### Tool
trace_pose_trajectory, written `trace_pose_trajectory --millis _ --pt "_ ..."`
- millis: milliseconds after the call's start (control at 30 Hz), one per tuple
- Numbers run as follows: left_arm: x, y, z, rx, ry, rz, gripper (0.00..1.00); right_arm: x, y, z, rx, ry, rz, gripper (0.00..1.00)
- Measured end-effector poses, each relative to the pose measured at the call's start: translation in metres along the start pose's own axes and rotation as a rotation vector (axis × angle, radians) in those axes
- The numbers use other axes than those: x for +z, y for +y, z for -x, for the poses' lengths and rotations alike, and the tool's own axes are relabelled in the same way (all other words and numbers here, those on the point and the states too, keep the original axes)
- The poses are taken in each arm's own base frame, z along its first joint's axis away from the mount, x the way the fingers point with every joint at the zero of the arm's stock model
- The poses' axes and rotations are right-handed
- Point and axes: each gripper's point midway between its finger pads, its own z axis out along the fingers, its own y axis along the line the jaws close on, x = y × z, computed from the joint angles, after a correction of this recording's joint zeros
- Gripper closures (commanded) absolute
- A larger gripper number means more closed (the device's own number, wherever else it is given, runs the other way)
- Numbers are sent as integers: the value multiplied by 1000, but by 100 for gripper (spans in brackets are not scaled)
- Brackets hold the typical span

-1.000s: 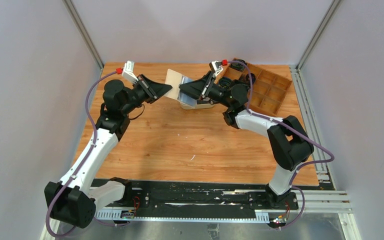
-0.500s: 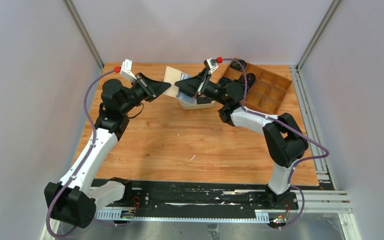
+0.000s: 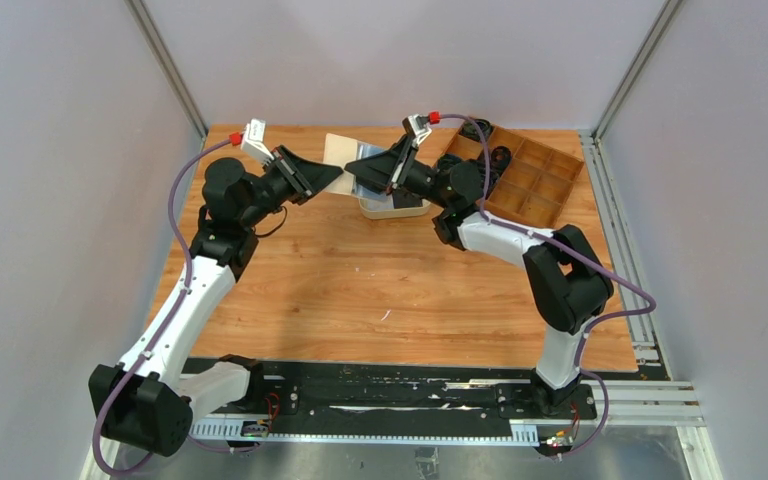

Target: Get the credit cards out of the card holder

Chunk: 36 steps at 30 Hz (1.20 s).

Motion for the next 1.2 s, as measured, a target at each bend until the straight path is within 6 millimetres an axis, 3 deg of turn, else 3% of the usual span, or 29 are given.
trace_pose_trajectory --millis 233,400,900,1200 --pt "-1 3 -6 -13 24 12 84 0 -2 -7 9 9 -1 53" --pt "-2 6 -10 -22 41 21 100 -4 -9 -11 20 11 -17 62" --pt "-9 15 -18 -36 82 47 100 -16 -23 -20 37 7 -50 62" --pt "-14 17 -7 -23 41 62 100 -25 -39 -22 54 -24 -94 61"
